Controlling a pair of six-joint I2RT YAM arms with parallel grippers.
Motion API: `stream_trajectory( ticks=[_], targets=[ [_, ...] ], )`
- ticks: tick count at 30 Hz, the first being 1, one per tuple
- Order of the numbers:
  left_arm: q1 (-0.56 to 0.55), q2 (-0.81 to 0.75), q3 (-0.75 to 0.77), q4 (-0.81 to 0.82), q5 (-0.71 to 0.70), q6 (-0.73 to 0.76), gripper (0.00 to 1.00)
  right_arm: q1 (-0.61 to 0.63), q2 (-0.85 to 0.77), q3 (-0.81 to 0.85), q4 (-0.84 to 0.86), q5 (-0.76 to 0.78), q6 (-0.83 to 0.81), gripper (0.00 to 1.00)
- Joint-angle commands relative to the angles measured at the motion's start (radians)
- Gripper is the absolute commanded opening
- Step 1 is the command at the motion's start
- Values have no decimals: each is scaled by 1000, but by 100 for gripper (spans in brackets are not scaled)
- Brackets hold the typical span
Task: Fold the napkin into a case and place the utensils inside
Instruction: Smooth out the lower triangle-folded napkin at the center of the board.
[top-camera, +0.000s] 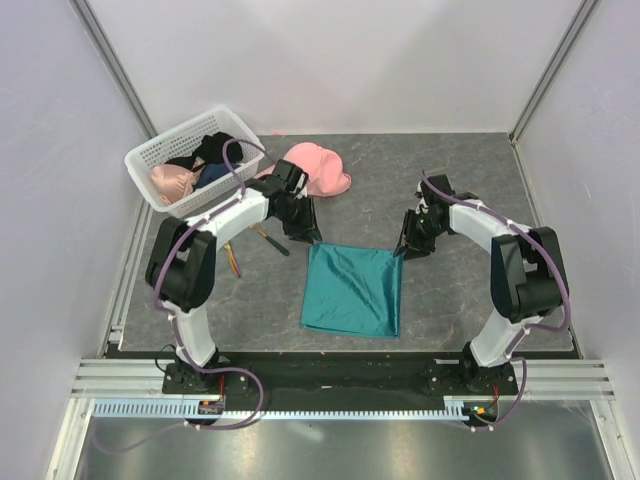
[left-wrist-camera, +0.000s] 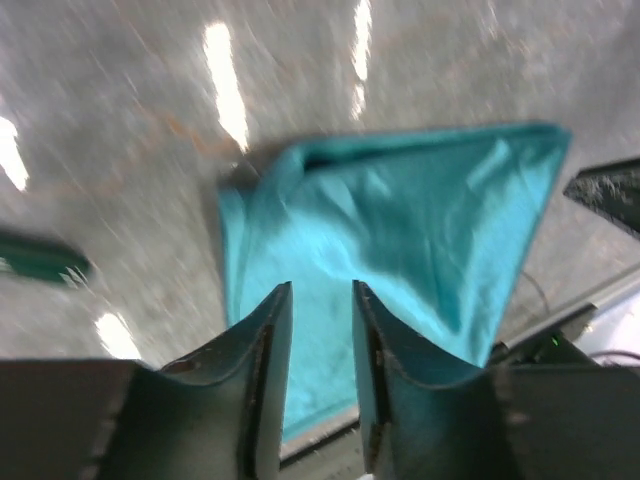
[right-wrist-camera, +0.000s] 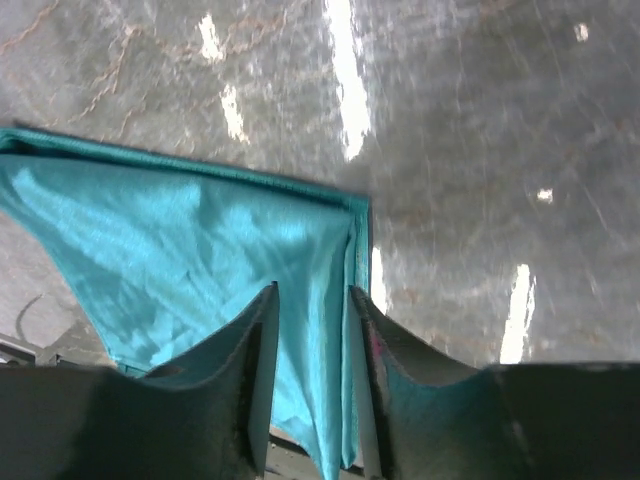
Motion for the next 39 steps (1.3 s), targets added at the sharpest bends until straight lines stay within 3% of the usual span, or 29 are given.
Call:
stream_trajectory(
  ticks=[1, 10, 24, 34, 39],
  targets=[
    [19, 87, 128, -7, 2, 143, 35, -2, 51, 61, 31, -13, -24, 36],
    [19, 212, 223, -42, -9, 212, 36, -9, 119, 78, 54, -25, -7, 33],
    [21, 216, 208, -70, -1, 252, 35, -17, 135, 99, 47, -16, -1, 35],
    [21, 219, 188, -82, -2, 269, 28, -28, 148, 124, 31, -8, -28, 38],
    [22, 224, 187, -85, 1, 271, 20, -31, 166, 130, 31, -3, -33, 31]
  ],
)
